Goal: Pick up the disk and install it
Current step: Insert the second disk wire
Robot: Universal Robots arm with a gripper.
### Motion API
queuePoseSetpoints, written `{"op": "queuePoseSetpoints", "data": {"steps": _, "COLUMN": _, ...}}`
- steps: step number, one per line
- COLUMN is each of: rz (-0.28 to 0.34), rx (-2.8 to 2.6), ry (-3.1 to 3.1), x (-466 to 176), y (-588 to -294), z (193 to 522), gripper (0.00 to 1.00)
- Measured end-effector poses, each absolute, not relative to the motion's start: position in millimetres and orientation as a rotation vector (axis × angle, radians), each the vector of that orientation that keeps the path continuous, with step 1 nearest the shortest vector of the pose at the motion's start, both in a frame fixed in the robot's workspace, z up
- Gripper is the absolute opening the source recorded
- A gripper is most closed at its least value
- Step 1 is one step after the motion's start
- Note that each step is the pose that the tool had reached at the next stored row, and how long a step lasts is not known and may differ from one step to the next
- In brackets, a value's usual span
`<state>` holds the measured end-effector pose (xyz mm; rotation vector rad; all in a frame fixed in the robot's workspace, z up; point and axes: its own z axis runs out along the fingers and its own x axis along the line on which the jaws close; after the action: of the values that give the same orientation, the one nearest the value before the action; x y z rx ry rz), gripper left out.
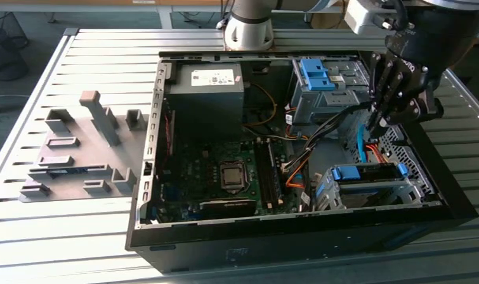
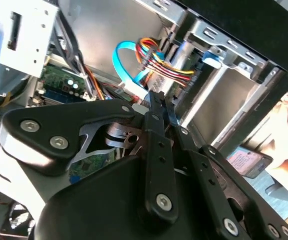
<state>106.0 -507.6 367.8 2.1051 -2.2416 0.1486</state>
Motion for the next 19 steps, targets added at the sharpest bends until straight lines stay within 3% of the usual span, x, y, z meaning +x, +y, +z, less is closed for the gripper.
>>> {"op": "queuePoseSetpoints", "data": {"steps": 8, "rz": 0.085, "rx": 2.133, "ry": -2.272, "x": 106.0, "y": -523.4, "z": 365.0, "gripper": 0.16}}
{"op": "queuePoseSetpoints", "data": {"steps": 19, "rz": 0.067, "rx": 2.110, "ry": -2.277, "x": 105.8, "y": -538.2, "z": 360.2, "gripper": 0.16}}
